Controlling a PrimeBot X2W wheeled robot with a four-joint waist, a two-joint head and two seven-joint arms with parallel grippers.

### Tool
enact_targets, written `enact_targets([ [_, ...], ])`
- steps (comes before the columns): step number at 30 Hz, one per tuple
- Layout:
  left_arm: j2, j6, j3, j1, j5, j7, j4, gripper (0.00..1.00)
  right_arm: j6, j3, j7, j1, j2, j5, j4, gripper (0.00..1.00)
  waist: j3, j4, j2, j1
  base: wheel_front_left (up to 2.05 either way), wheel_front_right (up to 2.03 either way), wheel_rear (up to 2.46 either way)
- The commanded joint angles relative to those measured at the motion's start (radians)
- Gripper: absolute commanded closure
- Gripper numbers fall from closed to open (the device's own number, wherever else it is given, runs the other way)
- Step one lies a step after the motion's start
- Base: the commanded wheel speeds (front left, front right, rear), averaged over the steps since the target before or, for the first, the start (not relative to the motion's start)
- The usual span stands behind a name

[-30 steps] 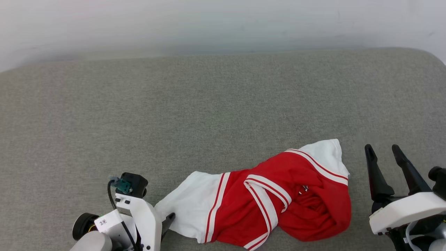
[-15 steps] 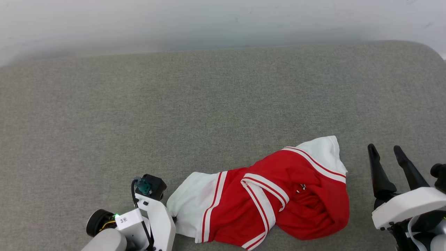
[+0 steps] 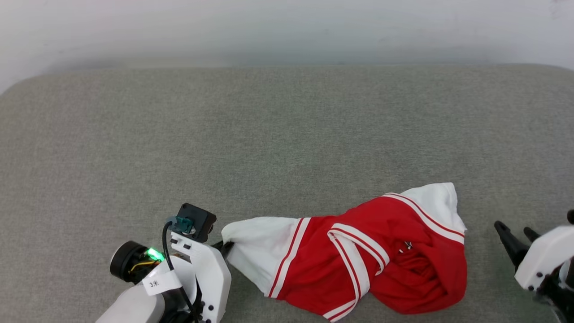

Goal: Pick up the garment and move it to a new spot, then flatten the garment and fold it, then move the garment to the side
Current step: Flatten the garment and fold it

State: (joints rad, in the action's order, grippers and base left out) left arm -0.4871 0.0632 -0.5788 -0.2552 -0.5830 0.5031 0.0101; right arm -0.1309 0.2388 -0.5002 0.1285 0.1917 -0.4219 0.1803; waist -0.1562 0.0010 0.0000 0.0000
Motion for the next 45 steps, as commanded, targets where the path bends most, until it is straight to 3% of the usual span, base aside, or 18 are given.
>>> enact_targets([
  [1, -0.001, 0.008, 0.004, -0.017, 0.013, -0.013, -0.02, 1.0, 0.0, -0.009, -0.026, 0.041, 0.017, -0.016, 0.014, 0.0, -0.016, 0.015, 0.0, 0.0, 0.0, 0.0, 0.0],
  [6, -0.002, 0.014, 0.011, -0.036, 0.028, -0.033, -0.081, 1.0, 0.0, -0.083, -0.112, 0.14, 0.07, -0.058, 0.067, 0.0, -0.062, 0.042, 0.0, 0.0, 0.0, 0.0, 0.0],
  [14, 0.012, 0.009, 0.003, -0.066, 0.039, -0.053, -0.097, 1.0, 0.001, -0.274, -0.148, 0.29, 0.147, -0.095, 0.138, 0.0, -0.121, 0.074, 0.0, 0.0, 0.0, 0.0, 0.0],
  [23, 0.027, 0.008, 0.0, -0.08, 0.035, -0.078, -0.087, 1.0, 0.0, -0.485, -0.277, 0.316, 0.196, -0.165, 0.296, 0.0, -0.157, 0.093, 0.0, 0.0, 0.0, 0.0, 0.0],
  [24, 0.028, 0.01, 0.002, -0.079, 0.033, -0.082, -0.085, 1.0, 0.0, -0.501, -0.297, 0.31, 0.194, -0.183, 0.315, 0.16, -0.158, 0.093, 0.0, 0.0, 0.0, 0.0, 0.0],
  [25, 0.032, 0.014, 0.006, -0.076, 0.029, -0.086, -0.082, 1.0, 0.0, -0.515, -0.311, 0.306, 0.193, -0.198, 0.329, 0.67, -0.159, 0.094, 0.0, 0.0, 0.0, 0.0, 0.0],
  [26, 0.033, 0.015, 0.007, -0.074, 0.026, -0.09, -0.08, 1.0, 0.0, -0.528, -0.312, 0.307, 0.195, -0.203, 0.336, 1.0, -0.159, 0.093, 0.0, 0.0, 0.0, 0.0, 0.0],
  [34, 0.024, 0.052, 0.065, -0.064, 0.027, -0.163, -0.07, 1.0, 0.001, -0.482, -0.193, 0.414, 0.277, -0.232, 0.287, 1.0, -0.114, 0.08, 0.0, 0.0, 0.0, 0.0, 0.0],
  [38, 0.013, 0.071, 0.111, -0.086, 0.017, -0.196, -0.071, 1.0, 0.001, -0.447, -0.154, 0.444, 0.286, -0.226, 0.242, 1.0, -0.079, 0.065, 0.0, 0.0, 0.0, 0.0, 0.0],
  [45, 0.021, 0.051, 0.181, -0.213, -0.033, -0.207, -0.018, 1.0, 0.001, -0.372, -0.135, 0.508, 0.287, -0.182, 0.212, 1.0, -0.04, 0.049, 0.0, 0.0, 0.0, 0.0, 0.0],
])
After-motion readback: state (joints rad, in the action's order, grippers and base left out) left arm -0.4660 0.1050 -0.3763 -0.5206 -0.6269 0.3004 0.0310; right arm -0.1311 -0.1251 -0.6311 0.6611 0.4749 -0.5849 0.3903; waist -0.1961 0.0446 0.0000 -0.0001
